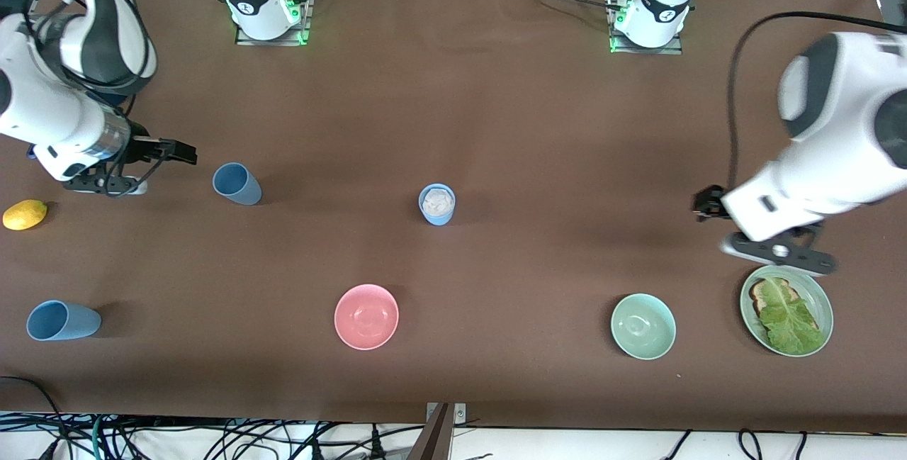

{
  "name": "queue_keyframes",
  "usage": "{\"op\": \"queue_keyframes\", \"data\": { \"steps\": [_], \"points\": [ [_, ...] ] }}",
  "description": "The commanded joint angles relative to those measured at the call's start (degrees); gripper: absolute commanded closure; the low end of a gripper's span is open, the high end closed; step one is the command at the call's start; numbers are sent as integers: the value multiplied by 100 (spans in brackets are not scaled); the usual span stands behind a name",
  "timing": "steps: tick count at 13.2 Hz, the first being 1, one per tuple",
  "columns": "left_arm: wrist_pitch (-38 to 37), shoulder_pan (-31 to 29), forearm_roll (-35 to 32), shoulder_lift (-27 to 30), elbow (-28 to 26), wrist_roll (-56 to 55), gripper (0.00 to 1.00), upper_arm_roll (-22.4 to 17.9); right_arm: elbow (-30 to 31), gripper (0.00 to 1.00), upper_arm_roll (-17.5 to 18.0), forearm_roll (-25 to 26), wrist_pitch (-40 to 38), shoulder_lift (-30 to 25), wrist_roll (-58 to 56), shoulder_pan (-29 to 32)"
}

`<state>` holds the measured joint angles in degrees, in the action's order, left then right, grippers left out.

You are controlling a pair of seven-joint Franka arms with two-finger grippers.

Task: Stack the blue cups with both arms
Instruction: 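Set down the tissue cup with the left gripper while the right gripper reaches the cup, then grasp the empty blue cup by its rim with the right gripper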

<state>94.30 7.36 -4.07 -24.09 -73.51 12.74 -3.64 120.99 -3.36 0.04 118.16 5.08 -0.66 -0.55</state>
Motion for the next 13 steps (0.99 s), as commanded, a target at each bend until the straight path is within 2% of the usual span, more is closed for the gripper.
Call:
{"op": "queue_keyframes", "data": {
  "steps": [1, 5, 6, 7, 8, 9, 10, 11, 13],
  "points": [
    [-26, -444, 90, 255, -225, 308, 0, 92, 529, 0, 107, 5, 786, 1, 13, 11],
    [-8, -613, 81, 756, -515, -17, 0, 118, 951, 0, 116, 5, 1840, 396, 13, -16],
    [-43, -735, 108, 826, -498, 0, 0, 118, 1022, 4, 116, 5, 2086, 519, 13, -24],
    [-52, -762, 99, 966, -515, 0, 0, 110, 1031, 13, 116, 5, 2289, 642, 13, -33],
    [-52, -780, 99, 1020, -498, 0, 0, 110, 1023, 35, 116, 5, 2351, 739, 13, -51],
    [-95, -771, 99, 1073, -524, 0, 0, 110, 1023, 64, 116, 5, 2413, 775, 13, -51],
    [-253, -771, 99, 1134, -611, 35, 0, 110, 1031, 86, 116, 5, 2422, 775, 13, -51],
    [-298, -789, 108, 1152, -647, 44, 0, 110, 1023, 100, 116, 5, 2414, 775, 13, -60],
    [-298, -789, 99, 1266, -621, -8, 0, 110, 1014, 100, 116, 5, 2405, 775, 13, -60]
  ]
}}
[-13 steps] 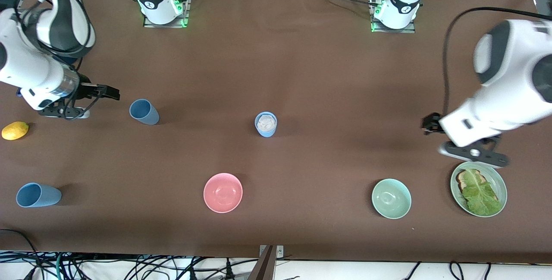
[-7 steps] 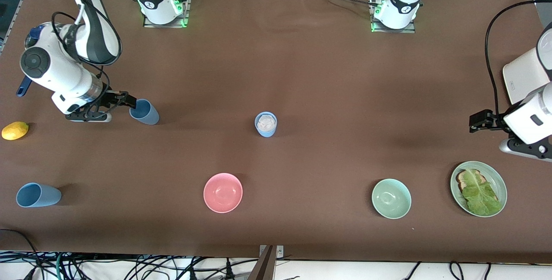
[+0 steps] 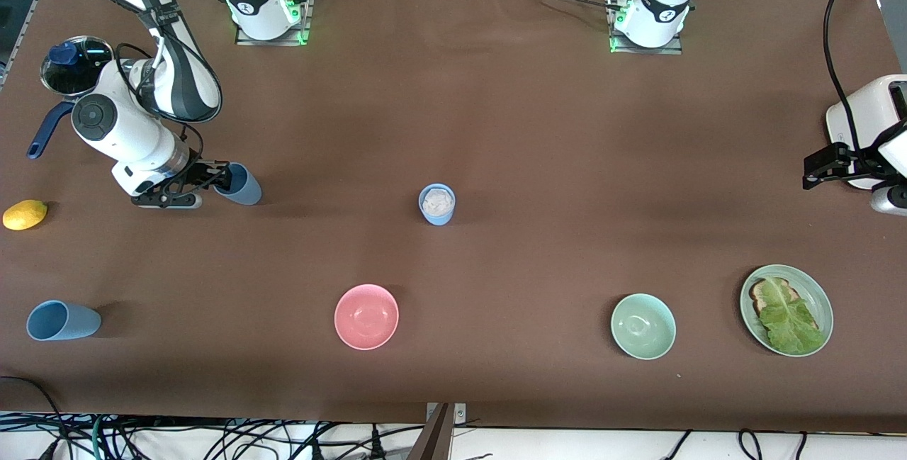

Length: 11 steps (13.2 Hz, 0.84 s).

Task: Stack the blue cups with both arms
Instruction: 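Grasp the empty blue cup by its rim with the right gripper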

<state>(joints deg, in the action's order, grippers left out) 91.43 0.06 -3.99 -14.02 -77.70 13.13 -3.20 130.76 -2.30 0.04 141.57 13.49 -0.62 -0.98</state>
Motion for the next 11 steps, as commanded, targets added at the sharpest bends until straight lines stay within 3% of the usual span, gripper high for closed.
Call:
{"op": "queue_keyframes", "data": {
  "steps": [1, 6, 11],
  "points": [
    [-46, -59, 100, 443, -202, -30, 0, 74, 29, 100, 10, 5, 64, -66, 10, -16],
    [-345, 20, 108, 971, -184, -48, 0, 206, -173, 100, 115, 5, -128, -206, -34, -16],
    [-819, -50, 381, 1077, -228, -679, 0, 215, -1717, 100, 220, -39, -2586, -286, 280, -16]
  ]
}}
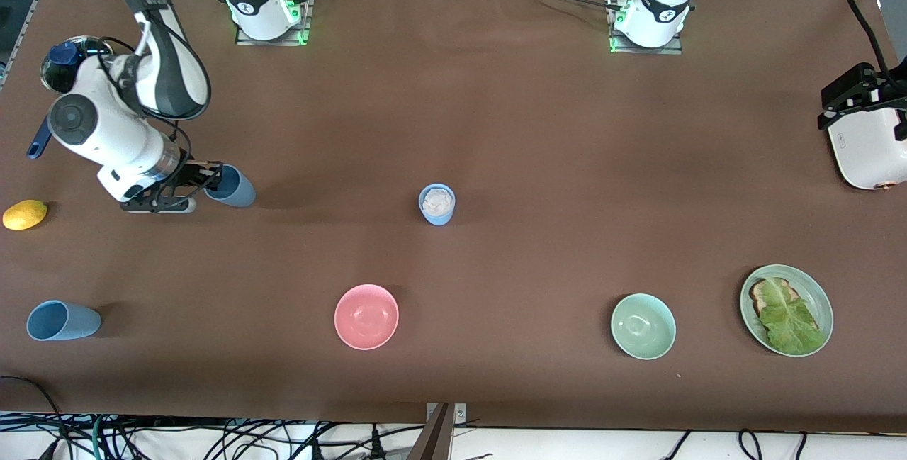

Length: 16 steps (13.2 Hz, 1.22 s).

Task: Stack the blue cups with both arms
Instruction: 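Grasp the empty blue cup by its rim with the right gripper, then carry the empty blue cup with the right gripper over the tissue cup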

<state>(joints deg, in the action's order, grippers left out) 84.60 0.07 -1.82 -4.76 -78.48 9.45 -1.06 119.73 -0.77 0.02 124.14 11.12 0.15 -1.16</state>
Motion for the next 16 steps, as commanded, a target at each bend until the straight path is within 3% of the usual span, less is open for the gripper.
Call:
{"op": "queue_keyframes", "data": {
  "steps": [1, 4, 8, 12, 16],
  "points": [
    [-181, -51, 165, 177, -150, -443, 0, 1, -905, 100, 181, -37, -1239, -49, 388, 2],
    [-181, -59, 165, 247, -124, -480, 0, 9, -1556, 100, 707, -55, -1997, -49, 1397, 2],
    [-181, -147, 340, 405, -132, -444, 0, 9, -1759, 100, 1727, -343, -1798, 56, 3285, -59],
    [-304, -138, 367, 353, -62, -409, 0, 1, -1943, 100, 1835, -397, -771, 573, 4877, -910],
    [-331, -130, 445, 142, -88, -409, 0, 9, -2962, 100, 1826, -336, -566, 1513, 6056, -1675]
  ]
}}
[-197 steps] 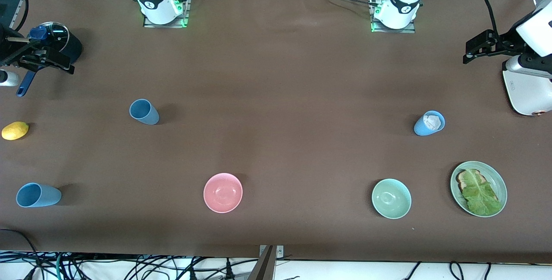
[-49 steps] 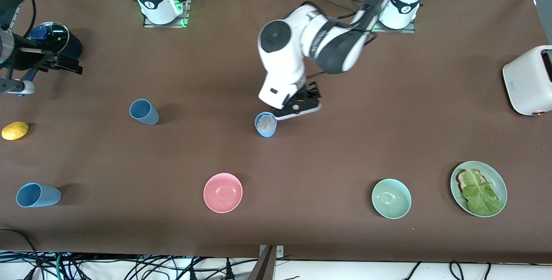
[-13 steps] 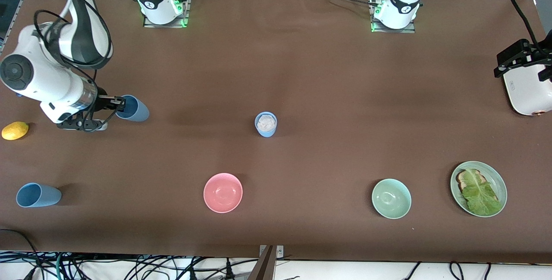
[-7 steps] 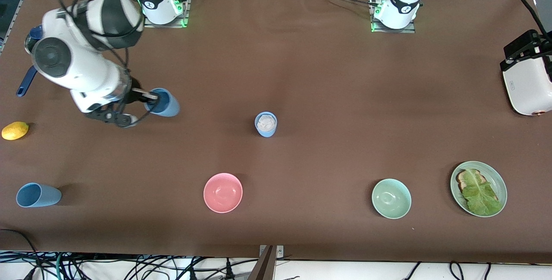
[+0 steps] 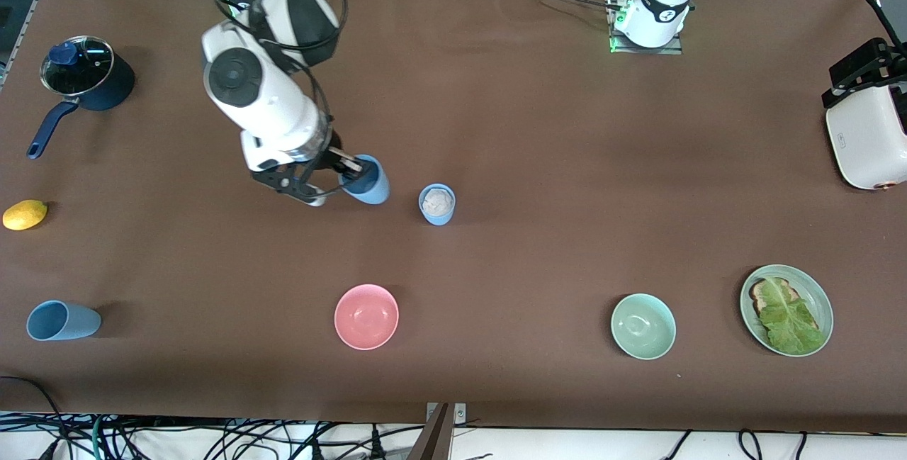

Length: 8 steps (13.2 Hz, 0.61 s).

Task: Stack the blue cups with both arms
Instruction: 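Carry the empty blue cup with the right gripper over the tissue cup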

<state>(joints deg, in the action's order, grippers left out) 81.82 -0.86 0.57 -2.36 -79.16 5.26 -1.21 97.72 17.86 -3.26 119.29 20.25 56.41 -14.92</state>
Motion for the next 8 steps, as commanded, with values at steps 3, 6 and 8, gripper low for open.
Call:
{"op": "queue_keyframes", "data": {
  "steps": [3, 6, 8],
  "points": [
    [-52, -37, 373, -115, -55, 1, 0, 15, -1018, 100, -45, 141, 251, 1015, 827, -599],
    [-52, -29, 373, -282, -64, -16, 0, 24, -1018, 100, -45, 194, 323, 1227, 819, -661],
    [-192, -2, 373, -326, -64, 1, 0, 24, -1009, 100, -45, 299, 323, 1288, 819, -705]
  ]
}}
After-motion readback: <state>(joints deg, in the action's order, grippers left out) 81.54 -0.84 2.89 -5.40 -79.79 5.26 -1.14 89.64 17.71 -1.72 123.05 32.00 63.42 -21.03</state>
